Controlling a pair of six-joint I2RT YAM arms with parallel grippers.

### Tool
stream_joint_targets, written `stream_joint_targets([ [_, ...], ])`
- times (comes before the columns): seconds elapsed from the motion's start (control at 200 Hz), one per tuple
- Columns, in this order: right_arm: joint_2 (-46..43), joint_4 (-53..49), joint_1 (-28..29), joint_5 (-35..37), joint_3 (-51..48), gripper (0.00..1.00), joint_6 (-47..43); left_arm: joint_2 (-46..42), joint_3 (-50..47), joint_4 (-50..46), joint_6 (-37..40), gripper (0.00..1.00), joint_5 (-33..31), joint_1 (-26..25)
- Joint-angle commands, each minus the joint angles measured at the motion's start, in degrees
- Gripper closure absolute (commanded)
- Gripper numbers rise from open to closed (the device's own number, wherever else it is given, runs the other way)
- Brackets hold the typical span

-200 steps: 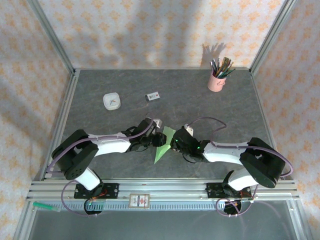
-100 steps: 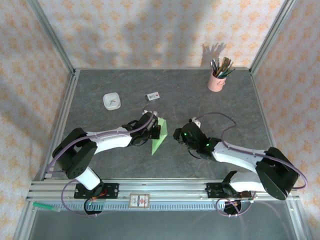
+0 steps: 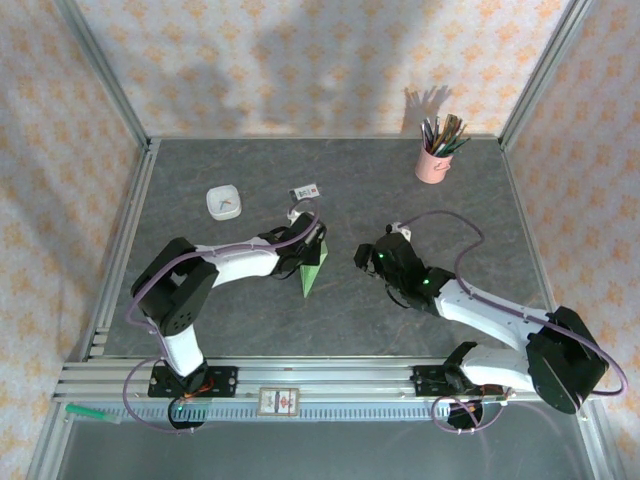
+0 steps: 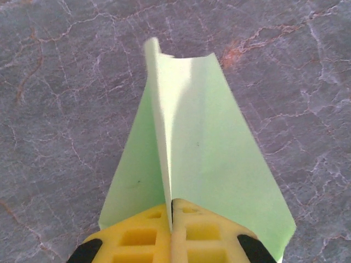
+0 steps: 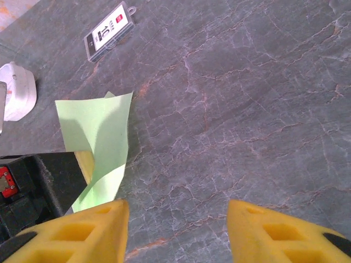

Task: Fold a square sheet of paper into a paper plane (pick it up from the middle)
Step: Turn over a paper plane at the center of the table.

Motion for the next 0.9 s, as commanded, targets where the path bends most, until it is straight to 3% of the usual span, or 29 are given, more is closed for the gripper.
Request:
stream_joint_targets([
  [0.0, 0.21, -1.25, -0.31, 1.88, 0.75, 0.50, -2.08, 0.57, 1.61, -1.67, -0.42, 0.93, -0.80, 0.20],
  [0.485, 3.06, 0.01, -0.32, 0.89, -0.63, 0.50, -1.38, 1.44, 1.79, 1.18, -1.99, 0.77, 3.51, 0.18],
  [0.896, 4.45, 0.81, -0.32, 0.34, -0.77, 0.50, -1.18, 6.18, 4.41, -0.77, -0.14, 0.63, -3.36, -1.60],
])
